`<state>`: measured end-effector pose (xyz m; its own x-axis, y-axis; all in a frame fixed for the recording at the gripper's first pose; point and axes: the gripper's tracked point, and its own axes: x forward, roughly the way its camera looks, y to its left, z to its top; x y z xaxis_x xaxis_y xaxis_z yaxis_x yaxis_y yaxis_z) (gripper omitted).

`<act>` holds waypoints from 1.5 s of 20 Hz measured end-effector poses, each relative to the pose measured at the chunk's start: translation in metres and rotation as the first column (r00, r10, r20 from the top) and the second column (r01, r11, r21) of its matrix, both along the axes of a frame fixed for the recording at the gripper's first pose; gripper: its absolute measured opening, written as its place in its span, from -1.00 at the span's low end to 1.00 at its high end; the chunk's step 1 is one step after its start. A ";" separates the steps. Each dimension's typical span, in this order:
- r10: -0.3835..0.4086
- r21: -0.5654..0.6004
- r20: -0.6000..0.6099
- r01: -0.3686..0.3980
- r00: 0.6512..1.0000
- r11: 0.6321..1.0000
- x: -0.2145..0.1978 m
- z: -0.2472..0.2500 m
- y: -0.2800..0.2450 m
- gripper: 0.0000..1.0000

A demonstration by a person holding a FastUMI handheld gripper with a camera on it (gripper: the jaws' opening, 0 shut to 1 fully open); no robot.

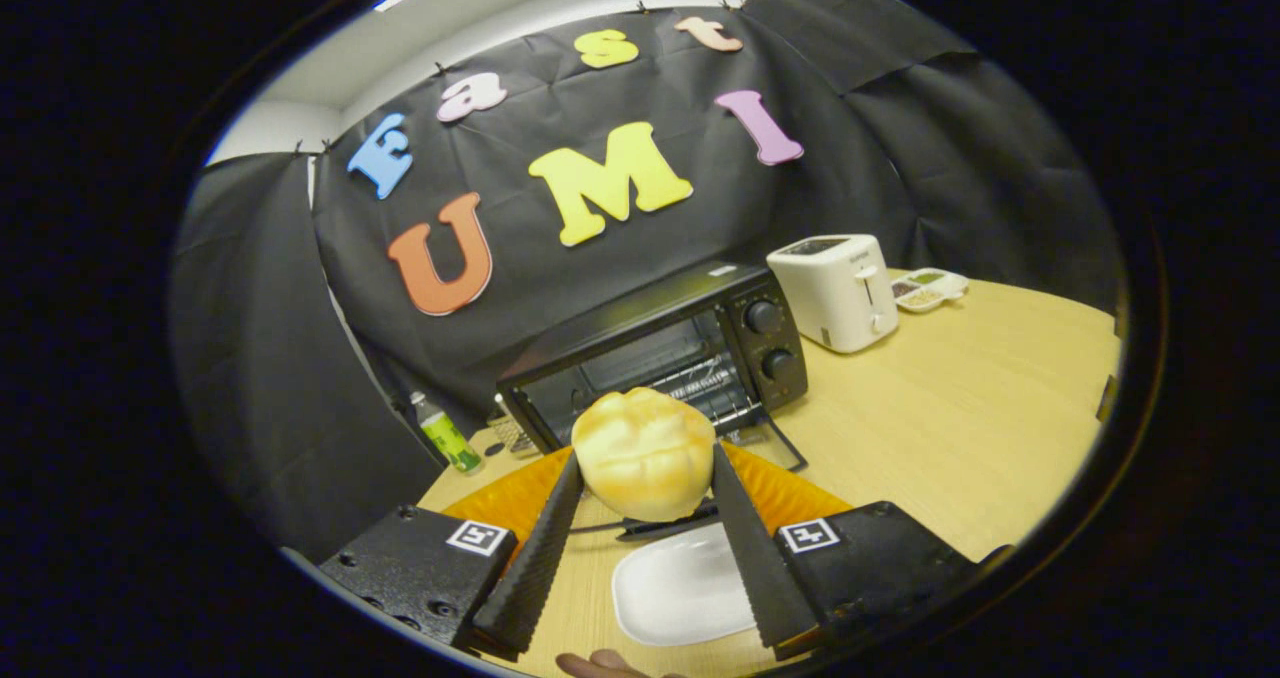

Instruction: Open the toaster oven, put the food inside, and close the toaster oven door.

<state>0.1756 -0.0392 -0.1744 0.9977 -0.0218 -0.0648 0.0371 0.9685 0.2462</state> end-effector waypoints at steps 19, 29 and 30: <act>-0.057 -0.033 -0.121 0.054 0.991 0.998 0.203 -0.045 -0.004 0.69; 0.019 -0.079 -0.100 -0.027 0.995 0.997 0.182 -0.034 0.022 1.00; 0.022 -0.074 -0.096 -0.029 0.995 0.997 0.175 -0.030 0.024 1.00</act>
